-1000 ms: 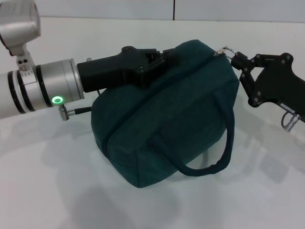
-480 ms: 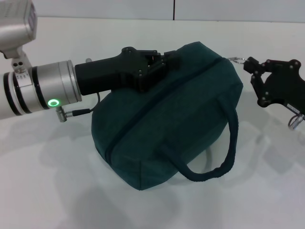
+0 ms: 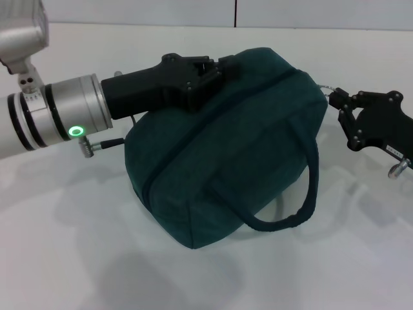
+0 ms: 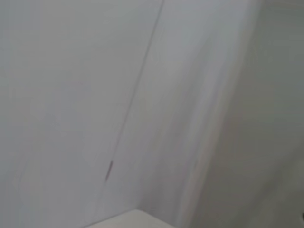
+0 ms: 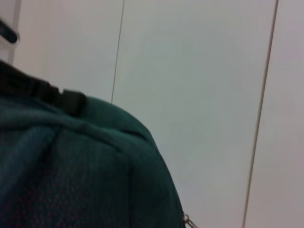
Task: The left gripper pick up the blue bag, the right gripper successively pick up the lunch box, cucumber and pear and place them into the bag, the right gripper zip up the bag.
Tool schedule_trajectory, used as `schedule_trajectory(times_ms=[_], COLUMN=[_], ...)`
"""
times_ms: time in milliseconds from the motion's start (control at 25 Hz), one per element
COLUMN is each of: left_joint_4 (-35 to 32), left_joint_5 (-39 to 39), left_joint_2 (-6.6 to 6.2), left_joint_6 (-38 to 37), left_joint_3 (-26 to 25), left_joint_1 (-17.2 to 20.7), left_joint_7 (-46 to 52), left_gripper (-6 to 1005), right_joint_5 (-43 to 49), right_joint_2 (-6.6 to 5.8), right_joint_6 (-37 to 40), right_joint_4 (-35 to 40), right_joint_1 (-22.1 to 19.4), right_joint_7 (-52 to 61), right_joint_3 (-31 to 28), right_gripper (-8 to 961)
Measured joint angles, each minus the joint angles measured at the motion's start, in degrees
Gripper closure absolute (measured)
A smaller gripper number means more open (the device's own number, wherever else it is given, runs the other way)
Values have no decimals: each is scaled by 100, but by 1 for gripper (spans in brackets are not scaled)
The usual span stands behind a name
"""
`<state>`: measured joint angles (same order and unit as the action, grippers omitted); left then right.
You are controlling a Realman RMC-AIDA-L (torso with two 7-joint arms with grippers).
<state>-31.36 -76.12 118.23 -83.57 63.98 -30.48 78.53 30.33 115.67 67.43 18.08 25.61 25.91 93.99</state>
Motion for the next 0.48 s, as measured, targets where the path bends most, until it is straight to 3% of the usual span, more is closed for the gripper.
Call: schedule_trajectory(times_ms=[200,440,480], left_joint_4=[45,212,234], left_joint_5=[56,338,418], left_joint_2=[120,124,122], left_joint_6=[12,-18,-27], left_joint_3=[-84,-85,-86], left_joint_1=[159,243,273], left_joint_7=[-508,-632,-676], left_gripper=[899,892,891], right_joint_5=[-20,-57,-57], right_joint_2=[-30,-49,-49], right_joint_6=[251,450,490], right_joint_4=[22,52,52], right_joint_1=[-37,-164,-175], right_joint_7=[371,469,476], right_joint_3=[10,-109,-142], right_gripper=[906,898,858])
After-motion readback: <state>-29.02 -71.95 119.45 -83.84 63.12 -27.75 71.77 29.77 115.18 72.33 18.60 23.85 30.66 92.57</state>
